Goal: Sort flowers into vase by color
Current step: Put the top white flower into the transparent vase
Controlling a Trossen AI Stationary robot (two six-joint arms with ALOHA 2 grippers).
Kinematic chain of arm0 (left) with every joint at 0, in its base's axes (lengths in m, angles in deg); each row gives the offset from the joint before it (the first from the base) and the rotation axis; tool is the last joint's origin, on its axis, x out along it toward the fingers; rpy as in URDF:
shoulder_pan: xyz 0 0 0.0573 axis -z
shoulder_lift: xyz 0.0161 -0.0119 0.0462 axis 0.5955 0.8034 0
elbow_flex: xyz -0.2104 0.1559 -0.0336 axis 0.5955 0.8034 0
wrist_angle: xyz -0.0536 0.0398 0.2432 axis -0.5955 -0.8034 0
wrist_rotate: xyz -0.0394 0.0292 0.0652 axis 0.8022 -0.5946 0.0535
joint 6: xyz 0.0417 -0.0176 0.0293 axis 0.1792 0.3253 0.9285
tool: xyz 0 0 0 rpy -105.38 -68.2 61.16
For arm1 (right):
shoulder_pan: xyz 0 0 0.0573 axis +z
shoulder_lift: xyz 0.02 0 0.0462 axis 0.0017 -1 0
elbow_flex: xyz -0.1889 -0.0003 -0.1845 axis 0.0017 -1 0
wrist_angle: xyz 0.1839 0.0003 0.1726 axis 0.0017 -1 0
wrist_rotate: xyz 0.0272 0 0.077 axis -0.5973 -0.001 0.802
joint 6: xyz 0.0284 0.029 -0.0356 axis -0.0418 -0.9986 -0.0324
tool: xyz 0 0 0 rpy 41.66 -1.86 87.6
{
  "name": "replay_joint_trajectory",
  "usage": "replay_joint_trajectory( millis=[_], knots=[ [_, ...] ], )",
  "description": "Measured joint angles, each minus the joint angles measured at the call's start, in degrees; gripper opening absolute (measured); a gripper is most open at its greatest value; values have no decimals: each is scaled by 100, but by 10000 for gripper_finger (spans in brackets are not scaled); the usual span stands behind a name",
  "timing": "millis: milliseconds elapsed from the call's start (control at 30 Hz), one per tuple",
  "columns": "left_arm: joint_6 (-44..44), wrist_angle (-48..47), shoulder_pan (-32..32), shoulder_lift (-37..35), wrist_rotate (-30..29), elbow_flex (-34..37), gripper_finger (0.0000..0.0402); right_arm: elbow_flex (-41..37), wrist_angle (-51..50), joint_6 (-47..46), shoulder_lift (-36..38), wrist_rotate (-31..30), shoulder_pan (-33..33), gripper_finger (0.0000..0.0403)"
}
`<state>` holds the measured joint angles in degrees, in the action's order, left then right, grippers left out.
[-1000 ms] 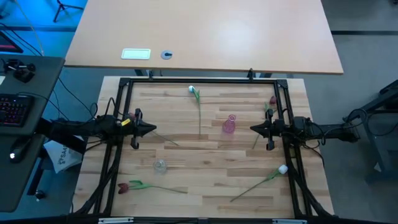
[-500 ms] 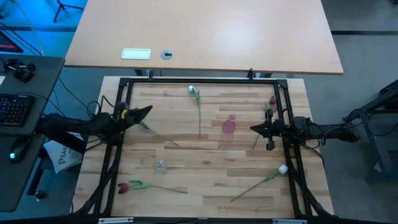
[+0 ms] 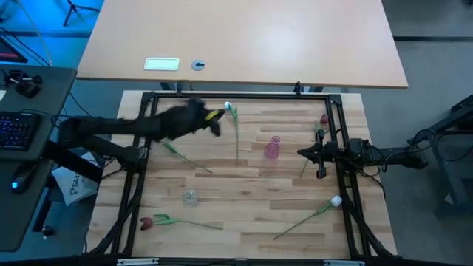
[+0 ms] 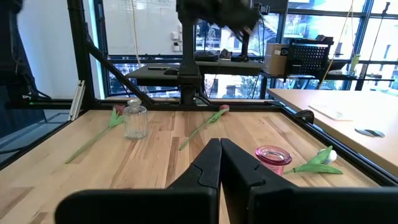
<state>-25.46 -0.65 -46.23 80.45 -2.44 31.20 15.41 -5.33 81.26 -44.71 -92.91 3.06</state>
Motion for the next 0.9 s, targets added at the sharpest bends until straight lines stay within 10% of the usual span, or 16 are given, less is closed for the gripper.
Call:
replay_joint_trajectory(
  millis=[333, 900],
  knots=[
    [116, -146, -1615, 2555, 3228, -946, 80, 0, -1, 0, -1, 0, -1, 0],
    [-24, -402, -1686, 3332, 2484, -1090, 157, 0, -2, 1, -1, 0, 0, 0]
  ],
)
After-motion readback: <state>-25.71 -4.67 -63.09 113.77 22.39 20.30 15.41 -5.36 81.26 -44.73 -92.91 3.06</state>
